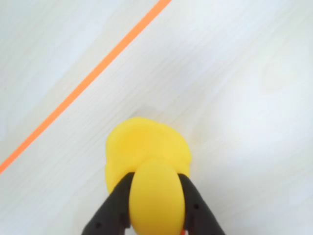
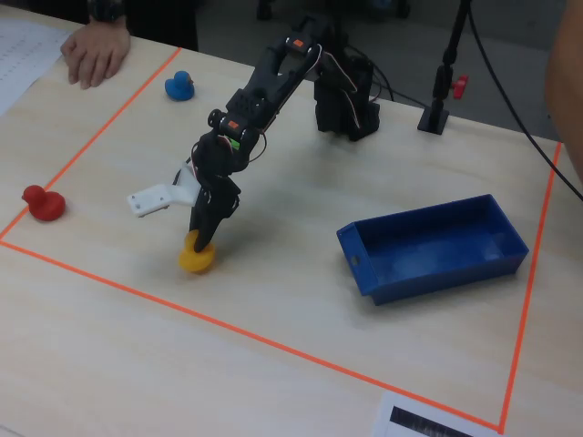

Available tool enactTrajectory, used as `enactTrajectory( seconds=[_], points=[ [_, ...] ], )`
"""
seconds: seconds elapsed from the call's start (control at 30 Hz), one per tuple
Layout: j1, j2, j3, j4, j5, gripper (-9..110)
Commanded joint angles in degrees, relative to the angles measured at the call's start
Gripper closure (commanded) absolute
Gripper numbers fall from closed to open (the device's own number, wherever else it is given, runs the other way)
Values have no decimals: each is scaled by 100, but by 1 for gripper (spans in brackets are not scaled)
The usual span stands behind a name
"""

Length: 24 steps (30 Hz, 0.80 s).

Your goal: Grasp yellow duck and put it into box.

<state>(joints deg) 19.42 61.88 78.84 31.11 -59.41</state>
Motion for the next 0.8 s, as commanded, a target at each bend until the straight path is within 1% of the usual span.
enactTrajectory(
  seconds=[0.0, 0.1, 0.33, 0.5, 0.63, 0.77],
  points=[
    [-35, 229, -308, 308, -18, 101],
    [-123, 677, -202, 545, 123, 101],
    [-914, 2522, 62, 1934, 703, 101],
    [-1688, 4386, 1151, 3155, 940, 101],
    [-2575, 6021, 2839, 3595, 949, 101],
    [-4061, 7110, 3709, 4342, 1169, 101]
  ],
)
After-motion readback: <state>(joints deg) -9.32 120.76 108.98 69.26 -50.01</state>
